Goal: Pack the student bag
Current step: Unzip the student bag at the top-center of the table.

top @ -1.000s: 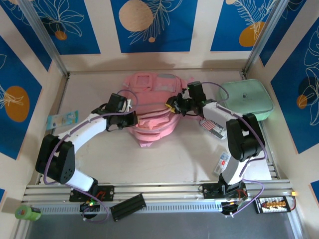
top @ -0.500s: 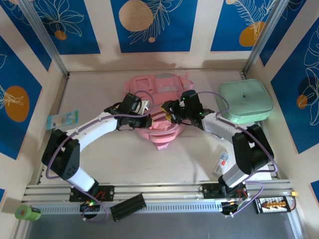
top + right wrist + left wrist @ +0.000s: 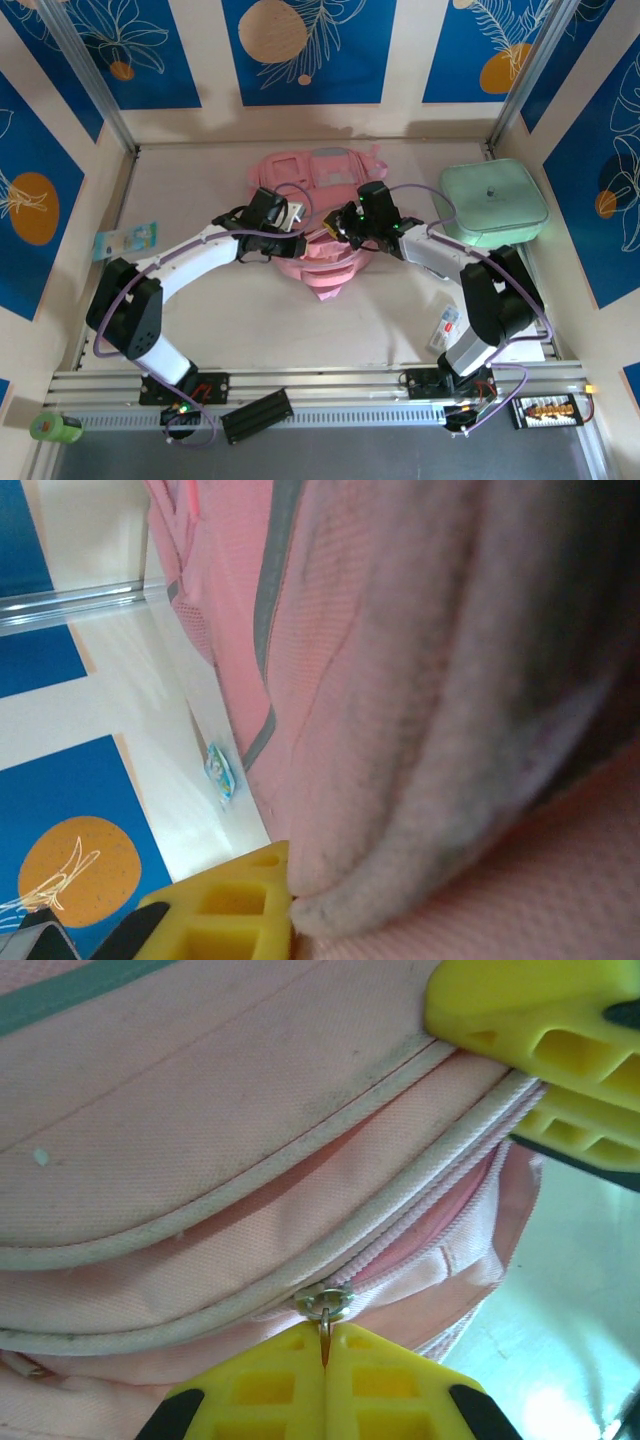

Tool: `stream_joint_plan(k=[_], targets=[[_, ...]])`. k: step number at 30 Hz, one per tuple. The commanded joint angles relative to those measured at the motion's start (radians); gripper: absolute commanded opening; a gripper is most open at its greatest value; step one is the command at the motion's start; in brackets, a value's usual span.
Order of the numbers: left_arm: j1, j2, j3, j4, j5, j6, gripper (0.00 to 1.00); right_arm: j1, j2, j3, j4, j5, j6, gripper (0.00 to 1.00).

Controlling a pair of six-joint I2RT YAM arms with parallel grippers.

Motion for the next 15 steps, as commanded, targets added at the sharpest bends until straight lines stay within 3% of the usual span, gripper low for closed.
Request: stream_joint_plan(k=[1, 6, 15], targets=[[0.025, -0.036, -0.016, -0.050, -0.064, 0.063, 0.00, -0.025, -0.049, 0.032, -0.033, 0.051, -0.046, 0.12], [0.099, -0.067, -0.075, -0.063, -0.104, 0.153, 0.00, -0.068, -0.110, 0.034, -0.053, 0.031, -0.092, 0.10], [0.178, -0.021, -0.061, 0.014, -0.160, 0.397, 0.00, -0.143, -0.107, 0.154, -0.153, -0.140, -0.217, 0.09]])
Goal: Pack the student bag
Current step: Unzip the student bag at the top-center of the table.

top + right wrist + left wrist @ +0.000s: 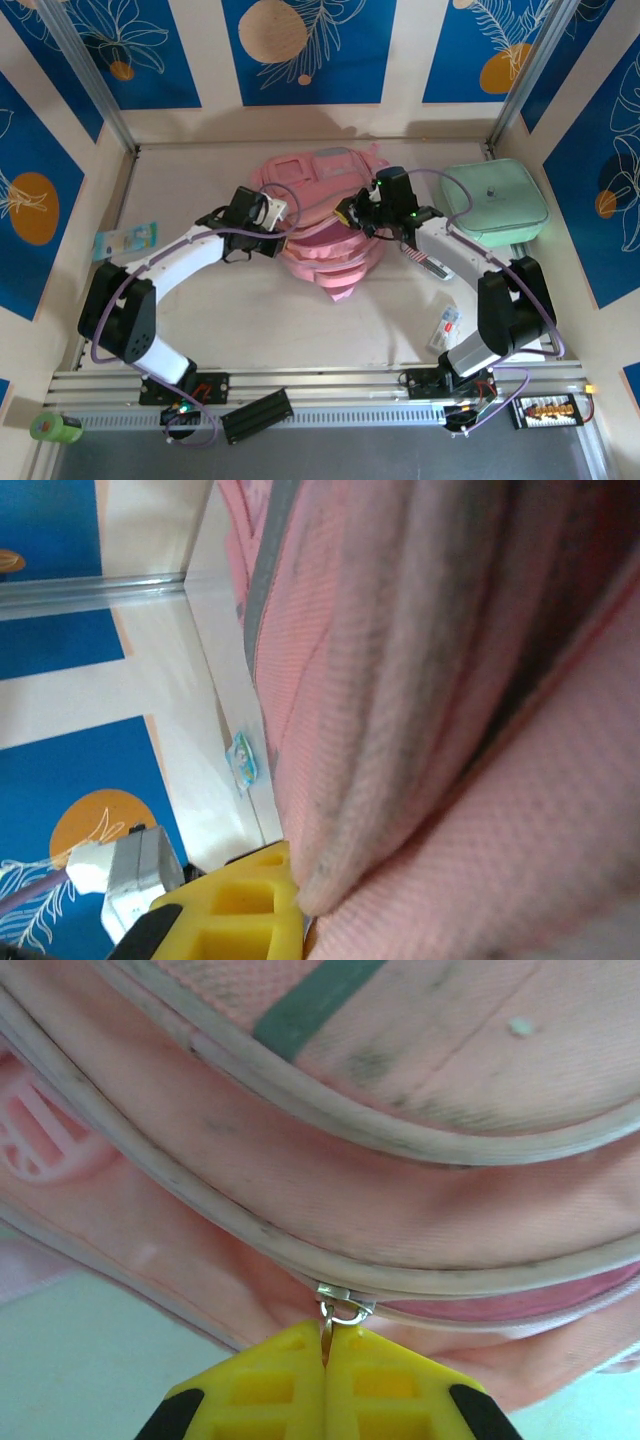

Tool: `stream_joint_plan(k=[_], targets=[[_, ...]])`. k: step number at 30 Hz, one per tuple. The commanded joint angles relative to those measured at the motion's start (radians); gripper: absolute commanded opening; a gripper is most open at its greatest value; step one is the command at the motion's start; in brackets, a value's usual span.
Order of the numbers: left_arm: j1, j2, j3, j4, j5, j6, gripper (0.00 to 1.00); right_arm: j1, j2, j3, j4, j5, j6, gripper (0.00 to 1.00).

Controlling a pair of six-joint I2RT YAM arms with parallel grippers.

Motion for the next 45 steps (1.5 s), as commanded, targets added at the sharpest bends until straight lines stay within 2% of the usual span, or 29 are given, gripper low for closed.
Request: stream_joint_plan(k=[1, 5, 7, 13, 17, 20, 21, 24, 28, 31, 33, 34, 37, 38, 40, 43, 45], targets=[[0.060, 0.034, 0.021, 0.004, -0.080, 0.143, 0.00, -0.046, -0.025, 0.083, -0.029, -0.044, -0.095, 0.09], [0.108, 0.110, 0.088, 0.001, -0.090, 0.274, 0.00, -0.062, 0.002, 0.120, -0.056, -0.128, -0.137, 0.09], [0.137, 0.153, 0.134, -0.010, -0.061, 0.340, 0.00, -0.079, 0.024, 0.156, -0.100, -0.194, -0.190, 0.09], [0.188, 0.262, 0.255, 0.007, 0.011, 0.430, 0.00, -0.100, 0.044, 0.218, -0.216, -0.246, -0.311, 0.08], [0.192, 0.311, 0.312, -0.002, -0.002, 0.443, 0.01, -0.097, 0.052, 0.202, -0.189, -0.269, -0.294, 0.09], [0.194, 0.296, 0.294, 0.029, -0.029, 0.413, 0.08, -0.087, 0.069, 0.194, -0.161, -0.270, -0.274, 0.09], [0.194, 0.281, 0.285, 0.034, -0.044, 0.392, 0.13, -0.082, 0.078, 0.193, -0.148, -0.265, -0.263, 0.09], [0.204, 0.225, 0.233, 0.070, -0.105, 0.288, 0.41, -0.055, 0.119, 0.200, -0.097, -0.244, -0.227, 0.09], [0.246, 0.124, 0.133, 0.070, -0.164, 0.093, 0.57, -0.007, 0.204, 0.282, -0.121, -0.192, -0.244, 0.09], [0.256, 0.034, 0.061, 0.051, -0.198, 0.025, 0.73, 0.021, 0.271, 0.357, -0.162, -0.184, -0.273, 0.11], [0.256, -0.021, 0.037, 0.025, -0.236, -0.023, 0.84, 0.038, 0.304, 0.405, -0.204, -0.174, -0.299, 0.19], [0.257, -0.046, 0.034, 0.012, -0.250, -0.045, 0.89, 0.045, 0.311, 0.422, -0.240, -0.157, -0.320, 0.28], [0.258, -0.103, 0.053, -0.044, -0.264, -0.083, 0.94, 0.054, 0.288, 0.451, -0.375, -0.067, -0.410, 0.50], [0.257, -0.115, 0.063, -0.062, -0.270, -0.091, 0.95, 0.052, 0.273, 0.450, -0.414, -0.028, -0.433, 0.53], [0.259, -0.138, 0.082, -0.095, -0.284, -0.105, 0.96, 0.038, 0.199, 0.415, -0.516, 0.111, -0.502, 0.67], [0.261, -0.167, 0.091, -0.109, -0.289, -0.123, 0.98, -0.009, 0.084, 0.308, -0.585, 0.268, -0.554, 0.76], [0.262, -0.181, 0.091, -0.103, -0.269, -0.130, 0.99, -0.065, 0.012, 0.231, -0.631, 0.345, -0.556, 0.78]])
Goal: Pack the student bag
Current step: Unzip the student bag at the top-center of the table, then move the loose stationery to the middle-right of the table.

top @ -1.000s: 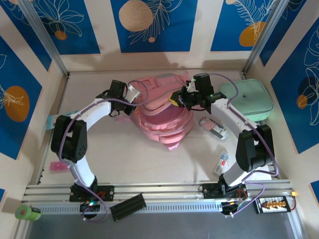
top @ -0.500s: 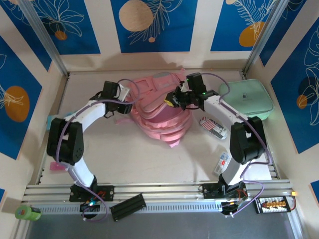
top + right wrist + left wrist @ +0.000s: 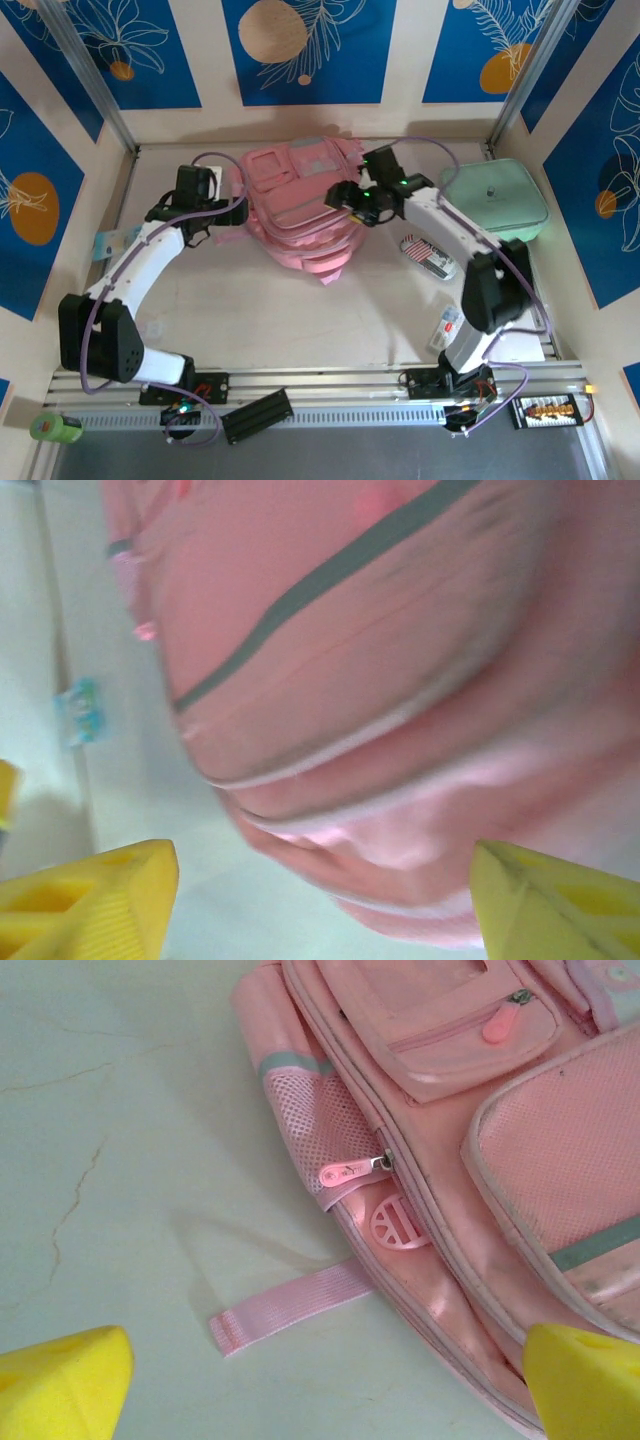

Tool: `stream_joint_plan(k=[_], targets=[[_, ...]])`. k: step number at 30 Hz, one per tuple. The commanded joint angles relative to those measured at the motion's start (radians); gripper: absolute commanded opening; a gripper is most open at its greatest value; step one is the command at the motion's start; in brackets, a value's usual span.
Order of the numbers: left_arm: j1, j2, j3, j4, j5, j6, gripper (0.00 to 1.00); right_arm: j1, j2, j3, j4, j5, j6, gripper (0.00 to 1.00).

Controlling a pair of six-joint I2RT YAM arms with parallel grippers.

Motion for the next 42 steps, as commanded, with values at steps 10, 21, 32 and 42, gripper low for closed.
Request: stream_joint_plan(k=[10, 21, 32, 42], targets=[[0.007, -0.053, 0.020, -0.012, 0.097, -0.015, 1.00, -0.287, -0.168, -0.269, -0.196, 0.483, -0.180, 0.99], [0.008, -0.059, 0.021, -0.020, 0.161, -0.024, 1.00, -0.354, -0.043, -0.309, -0.121, 0.395, -0.211, 0.99], [0.007, -0.052, 0.024, -0.007, 0.200, -0.044, 1.00, -0.300, -0.091, -0.397, -0.082, 0.302, -0.082, 1.00], [0.007, -0.031, 0.036, -0.010, 0.222, -0.051, 1.00, -0.179, -0.137, -0.391, -0.094, 0.233, 0.030, 0.97]])
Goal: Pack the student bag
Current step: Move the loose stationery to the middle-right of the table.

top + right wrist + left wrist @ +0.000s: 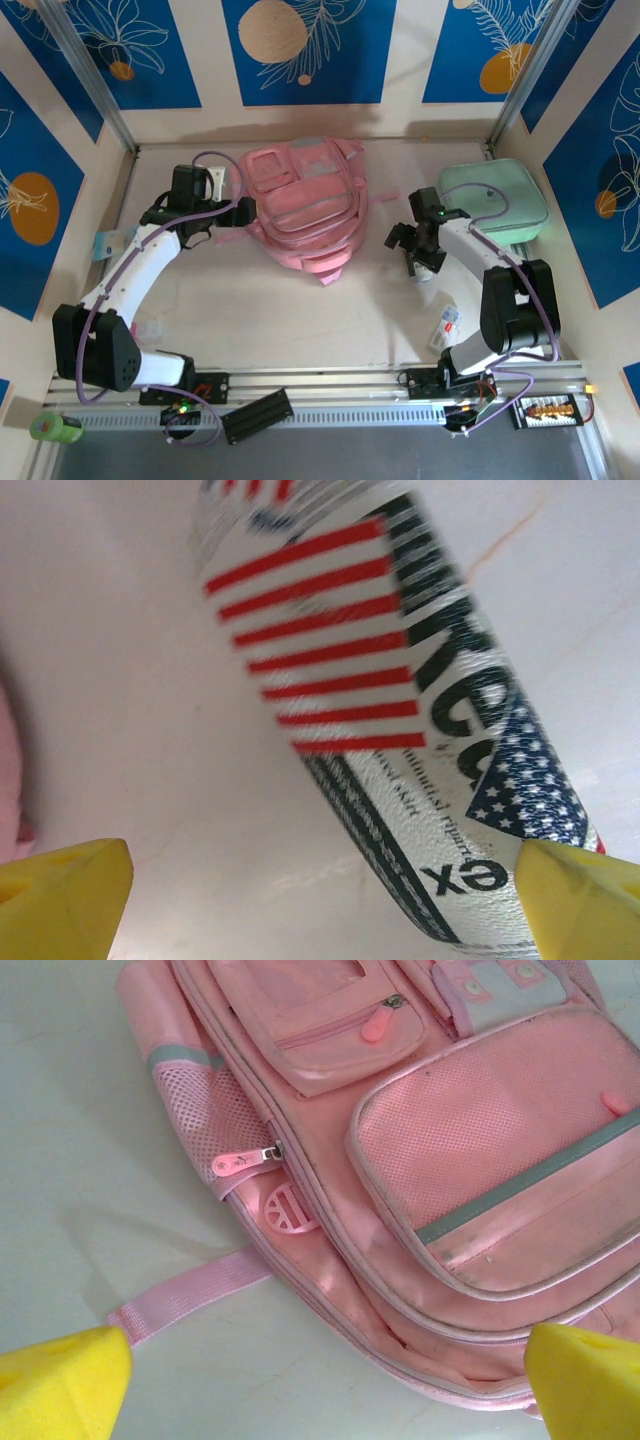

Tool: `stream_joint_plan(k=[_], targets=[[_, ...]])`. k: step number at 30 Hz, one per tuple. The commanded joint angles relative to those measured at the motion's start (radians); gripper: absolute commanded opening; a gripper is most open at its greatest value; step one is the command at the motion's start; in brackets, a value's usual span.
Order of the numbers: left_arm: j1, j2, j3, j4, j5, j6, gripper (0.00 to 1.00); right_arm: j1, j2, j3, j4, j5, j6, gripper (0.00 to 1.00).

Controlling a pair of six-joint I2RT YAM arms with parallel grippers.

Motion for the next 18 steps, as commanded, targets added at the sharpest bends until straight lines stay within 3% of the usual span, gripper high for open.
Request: stream_joint_plan(k=[1, 5, 9, 18], targets=[[0.008, 0.008, 0.036, 0.006, 0.033, -0.017, 1.00, 0.025, -0.018, 0.014, -0.039, -0.034, 0.036, 0.97], [0.007, 0.003, 0.039, -0.003, 0.040, -0.010, 1.00, 0.022, -0.020, 0.064, -0.119, 0.096, -0.044, 0.98], [0.007, 0.003, 0.038, 0.000, 0.046, -0.014, 1.00, 0.017, -0.001, 0.085, -0.146, 0.110, -0.090, 1.00], [0.005, 0.023, 0.067, -0.013, 0.083, -0.011, 1.00, 0.014, 0.141, 0.120, -0.151, 0.113, -0.011, 1.00]])
